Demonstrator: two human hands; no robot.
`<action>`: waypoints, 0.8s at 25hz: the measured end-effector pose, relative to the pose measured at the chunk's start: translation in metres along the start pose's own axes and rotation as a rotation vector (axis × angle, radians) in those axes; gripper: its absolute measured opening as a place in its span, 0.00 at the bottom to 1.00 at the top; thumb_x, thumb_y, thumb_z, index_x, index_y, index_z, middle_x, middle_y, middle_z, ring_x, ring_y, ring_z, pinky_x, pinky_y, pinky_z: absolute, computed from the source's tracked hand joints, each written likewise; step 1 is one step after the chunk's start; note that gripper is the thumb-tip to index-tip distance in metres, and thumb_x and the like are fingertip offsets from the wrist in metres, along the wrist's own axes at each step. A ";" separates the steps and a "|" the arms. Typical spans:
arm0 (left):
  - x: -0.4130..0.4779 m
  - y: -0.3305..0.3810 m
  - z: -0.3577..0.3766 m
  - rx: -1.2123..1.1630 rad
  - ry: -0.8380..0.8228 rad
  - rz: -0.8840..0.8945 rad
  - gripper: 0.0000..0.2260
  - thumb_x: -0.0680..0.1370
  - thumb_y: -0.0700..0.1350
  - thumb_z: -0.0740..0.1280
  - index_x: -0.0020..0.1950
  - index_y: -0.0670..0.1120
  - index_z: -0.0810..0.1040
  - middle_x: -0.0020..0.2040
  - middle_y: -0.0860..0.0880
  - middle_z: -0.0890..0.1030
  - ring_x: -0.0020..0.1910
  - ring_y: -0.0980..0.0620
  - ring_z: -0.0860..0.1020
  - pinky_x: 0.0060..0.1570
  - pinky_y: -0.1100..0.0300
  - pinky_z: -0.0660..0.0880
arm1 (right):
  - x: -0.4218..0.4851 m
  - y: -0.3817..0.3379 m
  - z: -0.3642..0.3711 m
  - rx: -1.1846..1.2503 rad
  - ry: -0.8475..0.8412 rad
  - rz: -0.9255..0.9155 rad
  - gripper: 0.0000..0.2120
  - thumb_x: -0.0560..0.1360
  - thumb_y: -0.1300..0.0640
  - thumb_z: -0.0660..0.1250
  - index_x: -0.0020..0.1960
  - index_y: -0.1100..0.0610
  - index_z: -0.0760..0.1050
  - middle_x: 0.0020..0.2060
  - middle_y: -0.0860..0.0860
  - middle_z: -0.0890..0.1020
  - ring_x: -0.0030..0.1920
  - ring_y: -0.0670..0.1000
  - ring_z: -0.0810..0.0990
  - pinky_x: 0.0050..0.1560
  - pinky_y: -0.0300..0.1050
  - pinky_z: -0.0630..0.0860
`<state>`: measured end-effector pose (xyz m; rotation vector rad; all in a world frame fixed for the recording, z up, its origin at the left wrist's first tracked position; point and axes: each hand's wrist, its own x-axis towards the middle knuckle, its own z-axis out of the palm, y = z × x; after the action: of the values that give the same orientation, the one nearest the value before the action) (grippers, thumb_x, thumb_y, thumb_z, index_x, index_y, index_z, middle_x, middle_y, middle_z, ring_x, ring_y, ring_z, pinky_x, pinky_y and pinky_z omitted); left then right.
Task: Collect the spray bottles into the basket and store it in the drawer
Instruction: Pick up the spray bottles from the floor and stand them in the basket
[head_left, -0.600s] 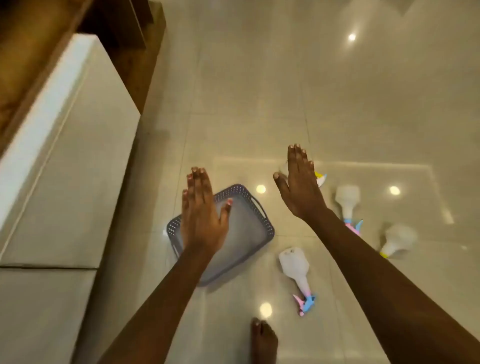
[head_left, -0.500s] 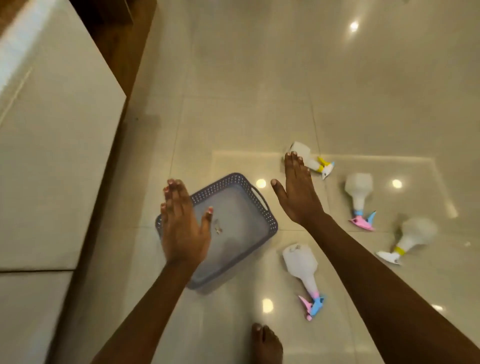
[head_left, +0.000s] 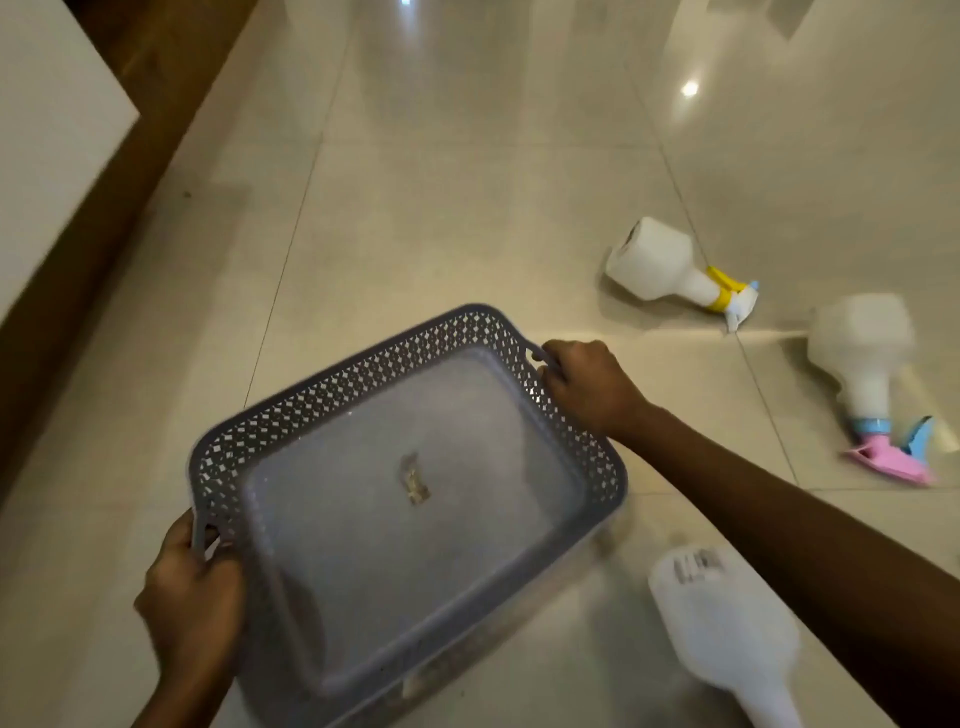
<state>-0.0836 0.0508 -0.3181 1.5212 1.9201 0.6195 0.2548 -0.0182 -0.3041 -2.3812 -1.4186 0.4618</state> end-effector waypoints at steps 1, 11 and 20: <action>0.009 0.011 0.003 -0.031 -0.006 0.009 0.13 0.76 0.43 0.62 0.60 0.47 0.77 0.52 0.39 0.80 0.54 0.36 0.77 0.58 0.43 0.72 | 0.001 0.004 -0.004 0.023 0.024 0.022 0.09 0.74 0.62 0.59 0.43 0.66 0.76 0.42 0.63 0.82 0.43 0.63 0.79 0.37 0.44 0.64; 0.060 0.067 0.028 -0.102 -0.214 0.161 0.15 0.77 0.37 0.59 0.62 0.44 0.77 0.57 0.39 0.80 0.54 0.39 0.76 0.52 0.47 0.72 | 0.021 0.059 -0.065 -0.014 0.260 0.182 0.09 0.75 0.62 0.61 0.47 0.66 0.78 0.42 0.63 0.83 0.45 0.62 0.81 0.46 0.47 0.75; 0.068 0.079 0.051 -0.127 -0.252 0.205 0.15 0.79 0.36 0.56 0.65 0.41 0.73 0.59 0.38 0.78 0.48 0.45 0.72 0.47 0.50 0.70 | 0.070 0.129 -0.059 -0.313 0.103 0.532 0.29 0.71 0.64 0.65 0.68 0.64 0.58 0.59 0.63 0.74 0.62 0.64 0.70 0.64 0.57 0.64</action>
<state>-0.0034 0.1348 -0.3116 1.6413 1.5220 0.5935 0.4127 -0.0207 -0.3156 -2.9920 -0.8467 0.2448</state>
